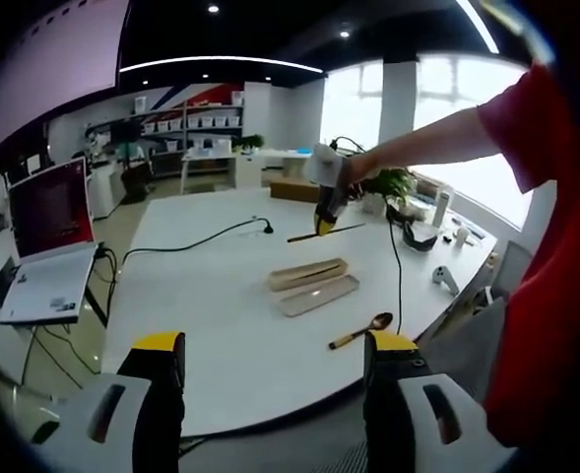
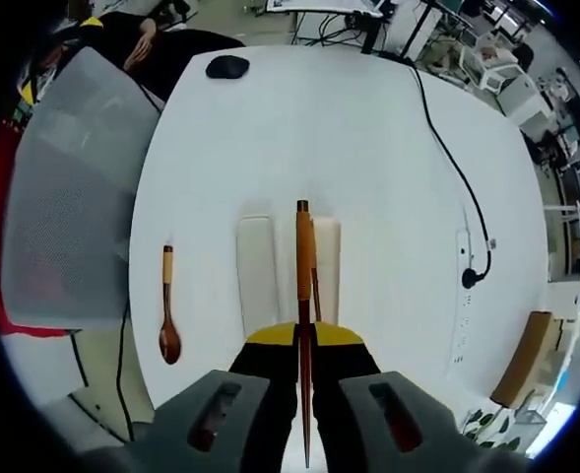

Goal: Arrange the utensils inside the cutlery case until each visible utensil rests in its matching compartment.

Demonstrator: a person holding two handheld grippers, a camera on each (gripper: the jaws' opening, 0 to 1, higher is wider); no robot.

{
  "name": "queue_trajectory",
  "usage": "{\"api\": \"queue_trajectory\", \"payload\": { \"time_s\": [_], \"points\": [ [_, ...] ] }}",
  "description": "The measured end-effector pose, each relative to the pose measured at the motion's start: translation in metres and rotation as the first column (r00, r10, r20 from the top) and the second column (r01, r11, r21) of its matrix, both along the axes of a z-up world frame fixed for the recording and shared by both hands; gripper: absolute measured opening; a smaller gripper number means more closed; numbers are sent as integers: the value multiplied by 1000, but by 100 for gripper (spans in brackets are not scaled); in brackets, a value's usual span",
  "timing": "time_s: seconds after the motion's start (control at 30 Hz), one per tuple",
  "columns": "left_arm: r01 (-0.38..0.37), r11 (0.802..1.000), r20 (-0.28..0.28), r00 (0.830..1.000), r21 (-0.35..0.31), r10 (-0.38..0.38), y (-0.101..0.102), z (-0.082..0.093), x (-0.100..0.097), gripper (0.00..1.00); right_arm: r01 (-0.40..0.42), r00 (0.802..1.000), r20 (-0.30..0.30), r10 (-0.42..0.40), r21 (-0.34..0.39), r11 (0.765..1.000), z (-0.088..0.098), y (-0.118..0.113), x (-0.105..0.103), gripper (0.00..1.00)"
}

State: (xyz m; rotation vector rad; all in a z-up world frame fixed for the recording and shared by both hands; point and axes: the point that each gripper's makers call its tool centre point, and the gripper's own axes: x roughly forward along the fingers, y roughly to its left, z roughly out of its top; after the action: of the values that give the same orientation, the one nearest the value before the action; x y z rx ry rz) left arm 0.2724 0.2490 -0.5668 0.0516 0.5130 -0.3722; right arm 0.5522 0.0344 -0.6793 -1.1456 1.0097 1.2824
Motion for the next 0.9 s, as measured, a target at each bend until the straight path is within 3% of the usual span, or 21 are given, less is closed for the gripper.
{"api": "queue_trajectory", "payload": {
  "time_s": [0.23, 0.47, 0.9],
  "points": [
    [-3, 1000, -12, 1000, 6, 3, 1, -3, 0, 76, 10, 1000, 6, -10, 18, 1000, 1, 4, 5, 0],
    [-11, 1000, -31, 999, 2, 11, 1, -9, -2, 76, -12, 999, 48, 9, 69, 998, -14, 18, 8, 0],
    [-26, 1000, -54, 998, 1, 26, 6, -15, -1, 76, -3, 999, 35, -1, 101, 995, -30, 26, 19, 0]
  ]
}}
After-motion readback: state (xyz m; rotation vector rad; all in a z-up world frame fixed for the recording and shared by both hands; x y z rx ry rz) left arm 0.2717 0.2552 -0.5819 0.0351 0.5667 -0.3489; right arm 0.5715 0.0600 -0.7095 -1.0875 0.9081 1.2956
